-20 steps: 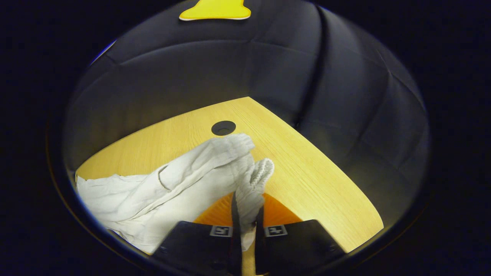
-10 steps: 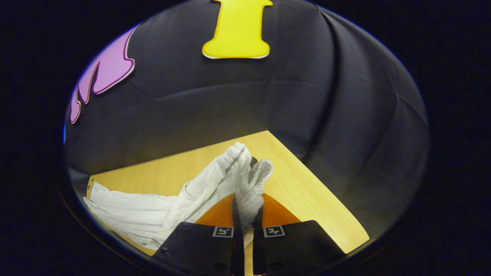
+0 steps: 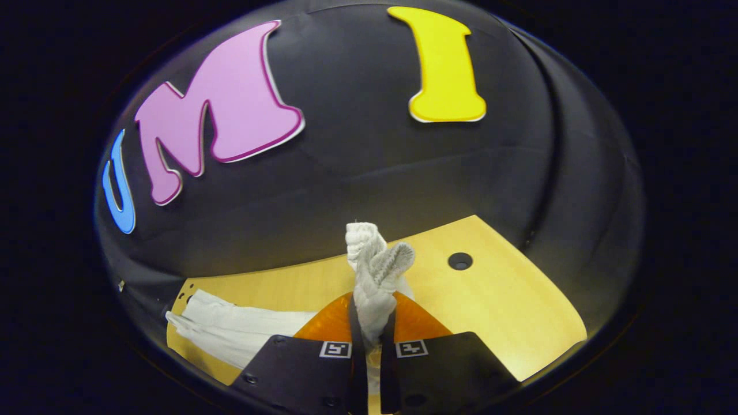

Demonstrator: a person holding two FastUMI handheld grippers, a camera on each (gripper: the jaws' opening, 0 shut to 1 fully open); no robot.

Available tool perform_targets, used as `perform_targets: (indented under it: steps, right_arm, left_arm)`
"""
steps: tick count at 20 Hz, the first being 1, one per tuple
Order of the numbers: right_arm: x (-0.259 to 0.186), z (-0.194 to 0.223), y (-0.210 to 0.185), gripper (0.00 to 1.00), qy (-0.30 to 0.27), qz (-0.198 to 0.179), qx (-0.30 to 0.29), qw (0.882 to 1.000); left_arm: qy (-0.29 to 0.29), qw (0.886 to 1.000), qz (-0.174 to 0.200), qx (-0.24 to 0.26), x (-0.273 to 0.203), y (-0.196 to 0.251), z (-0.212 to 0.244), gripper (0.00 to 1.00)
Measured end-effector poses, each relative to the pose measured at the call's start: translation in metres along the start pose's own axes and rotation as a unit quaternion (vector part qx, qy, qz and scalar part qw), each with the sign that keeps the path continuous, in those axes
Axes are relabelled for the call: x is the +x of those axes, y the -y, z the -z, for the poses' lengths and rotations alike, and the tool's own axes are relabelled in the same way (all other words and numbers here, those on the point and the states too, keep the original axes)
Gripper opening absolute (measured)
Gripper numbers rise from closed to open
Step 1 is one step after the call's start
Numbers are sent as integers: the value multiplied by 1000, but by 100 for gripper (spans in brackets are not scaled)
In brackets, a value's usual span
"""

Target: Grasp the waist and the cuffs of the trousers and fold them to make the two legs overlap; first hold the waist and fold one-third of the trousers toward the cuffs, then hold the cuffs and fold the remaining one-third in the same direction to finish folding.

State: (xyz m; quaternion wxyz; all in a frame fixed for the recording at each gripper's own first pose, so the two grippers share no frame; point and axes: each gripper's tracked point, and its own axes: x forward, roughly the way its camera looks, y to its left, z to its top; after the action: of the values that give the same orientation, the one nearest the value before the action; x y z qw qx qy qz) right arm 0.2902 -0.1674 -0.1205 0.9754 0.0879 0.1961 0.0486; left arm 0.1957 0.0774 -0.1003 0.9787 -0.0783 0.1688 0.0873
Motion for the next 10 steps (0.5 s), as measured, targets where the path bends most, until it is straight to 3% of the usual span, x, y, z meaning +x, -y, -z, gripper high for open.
perform_targets:
  steps: [7, 10]
  right_arm:
    - [12, 10, 8, 13, -21, -57, -9, 998]
    - [15, 16, 8, 13, -37, -70, -23, 997]
  left_arm:
    - [6, 999, -2, -47, 59, -45, -1, 96]
    - [18, 997, 15, -72, 90, -56, -8, 96]
